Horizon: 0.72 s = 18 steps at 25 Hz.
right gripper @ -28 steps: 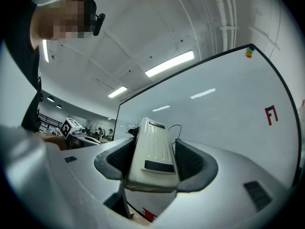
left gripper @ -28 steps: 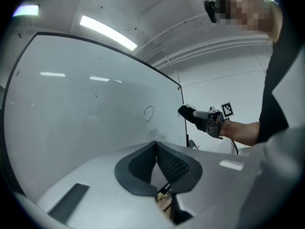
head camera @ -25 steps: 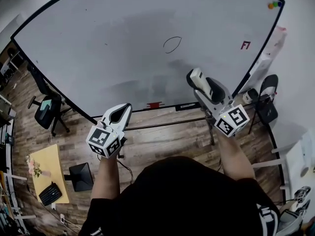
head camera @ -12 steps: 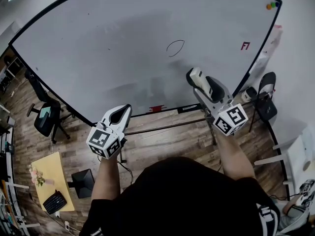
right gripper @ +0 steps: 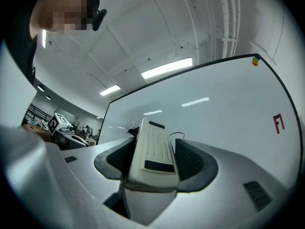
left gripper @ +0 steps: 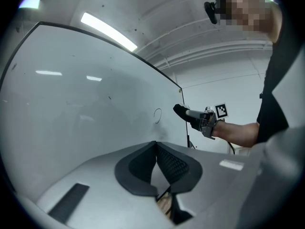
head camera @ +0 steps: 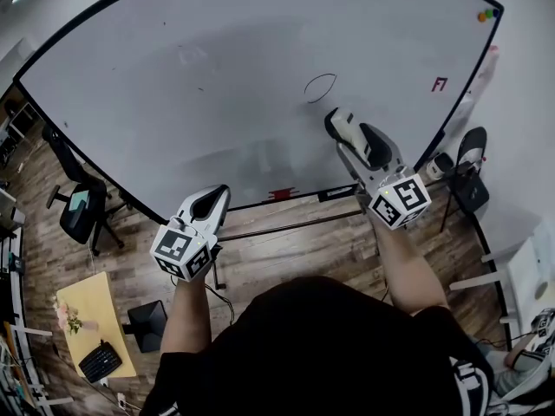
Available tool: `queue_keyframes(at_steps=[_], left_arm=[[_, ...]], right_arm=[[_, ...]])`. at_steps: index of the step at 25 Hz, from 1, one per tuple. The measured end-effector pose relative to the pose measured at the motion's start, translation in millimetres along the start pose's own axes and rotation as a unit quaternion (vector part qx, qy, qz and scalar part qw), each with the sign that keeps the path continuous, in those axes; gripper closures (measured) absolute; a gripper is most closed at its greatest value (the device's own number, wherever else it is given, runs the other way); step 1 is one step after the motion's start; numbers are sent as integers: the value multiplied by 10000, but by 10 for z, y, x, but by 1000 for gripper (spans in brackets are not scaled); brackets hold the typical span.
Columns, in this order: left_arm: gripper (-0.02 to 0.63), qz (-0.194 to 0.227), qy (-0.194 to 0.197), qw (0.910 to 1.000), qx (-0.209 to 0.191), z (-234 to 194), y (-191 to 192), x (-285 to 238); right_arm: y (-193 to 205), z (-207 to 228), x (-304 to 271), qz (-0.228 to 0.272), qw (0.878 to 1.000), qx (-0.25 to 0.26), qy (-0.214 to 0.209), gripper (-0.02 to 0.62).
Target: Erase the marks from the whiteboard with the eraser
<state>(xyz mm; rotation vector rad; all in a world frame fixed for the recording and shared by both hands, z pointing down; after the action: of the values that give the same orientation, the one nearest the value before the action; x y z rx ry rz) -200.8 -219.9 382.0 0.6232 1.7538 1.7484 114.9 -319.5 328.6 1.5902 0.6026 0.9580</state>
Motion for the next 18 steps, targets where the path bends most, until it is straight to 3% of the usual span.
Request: queue_keyframes(at_steps=[9, 18], left_arm=[[594, -60, -11, 10000, 23, -199, 32, 70], [594, -151, -42, 9998, 95, -379, 106, 153]], right_arm=[[-31, -66, -453, 267, 9980, 554, 143, 331], [281, -96, -918, 163, 9909, 1272, 420, 331]])
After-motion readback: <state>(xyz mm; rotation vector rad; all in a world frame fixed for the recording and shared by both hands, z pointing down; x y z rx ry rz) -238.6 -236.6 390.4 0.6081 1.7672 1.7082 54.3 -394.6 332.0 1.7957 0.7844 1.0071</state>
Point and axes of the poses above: the fingertips, and each gripper's own axes: x backward along the fingers, z to its right, y out of its underside, the point moved 6 cm from there along x, backward along the fingers, and after that the axes turned 11 degrees about y, right-handed, at the moved point
